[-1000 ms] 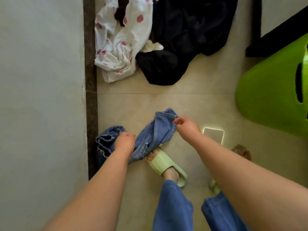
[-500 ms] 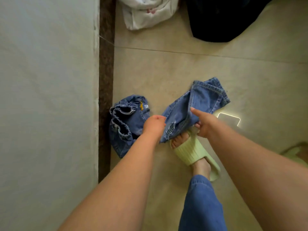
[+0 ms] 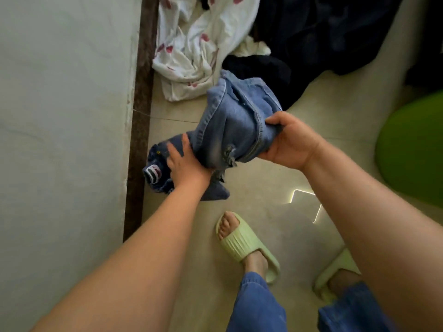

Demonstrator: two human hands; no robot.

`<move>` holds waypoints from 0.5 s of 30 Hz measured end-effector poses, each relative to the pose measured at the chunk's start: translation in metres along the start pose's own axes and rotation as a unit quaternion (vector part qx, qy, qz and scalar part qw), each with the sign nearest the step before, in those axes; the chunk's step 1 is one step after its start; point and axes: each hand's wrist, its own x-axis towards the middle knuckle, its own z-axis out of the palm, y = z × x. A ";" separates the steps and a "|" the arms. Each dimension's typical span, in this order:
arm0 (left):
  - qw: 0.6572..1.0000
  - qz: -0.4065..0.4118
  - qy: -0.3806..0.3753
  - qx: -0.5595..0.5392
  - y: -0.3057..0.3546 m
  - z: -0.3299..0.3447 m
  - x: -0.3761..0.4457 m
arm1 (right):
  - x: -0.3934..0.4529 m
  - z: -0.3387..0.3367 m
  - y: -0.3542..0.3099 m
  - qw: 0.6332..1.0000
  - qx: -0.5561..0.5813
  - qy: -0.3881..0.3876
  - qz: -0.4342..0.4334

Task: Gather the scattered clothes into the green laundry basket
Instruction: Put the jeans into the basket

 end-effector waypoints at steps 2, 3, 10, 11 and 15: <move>0.993 0.112 -0.031 0.002 0.031 -0.017 0.007 | -0.022 0.002 -0.031 0.999 -0.015 -0.037 -0.022; 0.988 0.132 -0.062 -0.044 0.044 -0.025 0.005 | -0.029 0.004 -0.042 0.998 -0.015 -0.045 -0.041; 0.923 0.087 -0.217 -0.306 0.151 -0.060 -0.050 | -0.090 -0.013 -0.125 0.983 -0.014 -0.002 -0.182; 0.920 0.094 -0.222 -0.308 0.161 -0.064 -0.056 | -0.096 -0.017 -0.128 0.980 -0.094 0.028 -0.173; 0.920 0.157 -0.231 -0.273 0.215 -0.078 -0.089 | -0.138 -0.043 -0.137 0.891 -0.353 0.194 -0.209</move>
